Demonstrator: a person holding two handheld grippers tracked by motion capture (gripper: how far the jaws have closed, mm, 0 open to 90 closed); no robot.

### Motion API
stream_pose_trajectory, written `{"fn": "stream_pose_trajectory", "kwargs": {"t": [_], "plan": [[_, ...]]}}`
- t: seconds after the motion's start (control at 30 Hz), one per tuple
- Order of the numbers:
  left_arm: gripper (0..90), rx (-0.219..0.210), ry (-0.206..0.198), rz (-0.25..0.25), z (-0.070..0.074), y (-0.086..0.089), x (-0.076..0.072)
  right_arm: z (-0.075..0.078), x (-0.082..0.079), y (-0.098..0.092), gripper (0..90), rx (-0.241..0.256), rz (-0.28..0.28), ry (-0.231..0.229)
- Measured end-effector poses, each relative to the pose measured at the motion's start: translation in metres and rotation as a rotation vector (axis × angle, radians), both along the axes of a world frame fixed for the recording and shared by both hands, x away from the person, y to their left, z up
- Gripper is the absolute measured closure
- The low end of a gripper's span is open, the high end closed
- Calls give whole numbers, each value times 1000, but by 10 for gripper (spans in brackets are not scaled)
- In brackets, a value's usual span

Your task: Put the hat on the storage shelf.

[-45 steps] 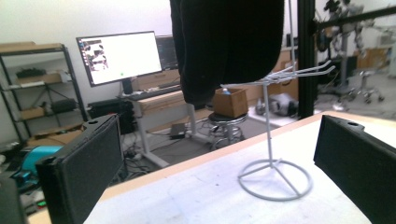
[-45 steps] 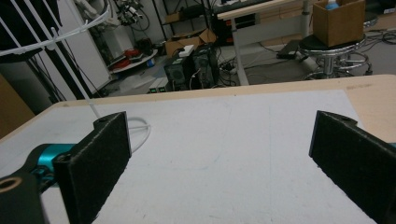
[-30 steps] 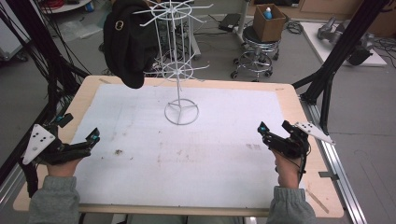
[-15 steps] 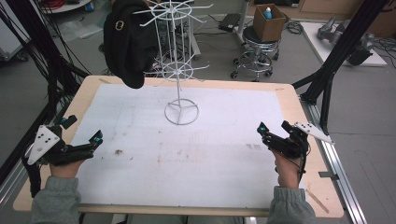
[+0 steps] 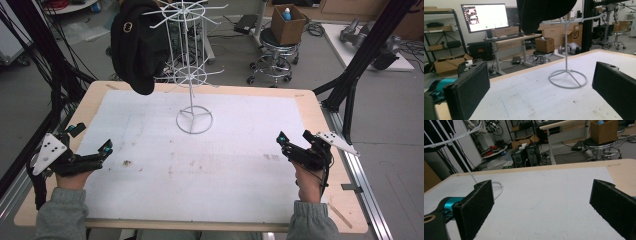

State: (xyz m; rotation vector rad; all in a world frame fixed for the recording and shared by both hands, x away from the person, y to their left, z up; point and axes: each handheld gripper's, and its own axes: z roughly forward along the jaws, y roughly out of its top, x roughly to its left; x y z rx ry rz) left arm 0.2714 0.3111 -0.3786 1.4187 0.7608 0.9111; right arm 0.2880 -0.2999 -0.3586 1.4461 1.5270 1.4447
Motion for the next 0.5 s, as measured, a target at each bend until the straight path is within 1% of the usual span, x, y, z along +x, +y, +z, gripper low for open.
{"fn": "stream_pose_trajectory", "kwargs": {"t": [0.13, 0.33, 0.5], "plan": [[17, 7, -5, -8, 0, -1, 0, -1, 1, 1, 45, -5, 3, 4], [17, 1, -2, 0, 0, 1, 0, -1, 2, 2, 44, -7, 6, 6], [17, 7, -1, -2, 0, 2, -1, -1, 3, 2, 45, -6, 3, 5]]}}
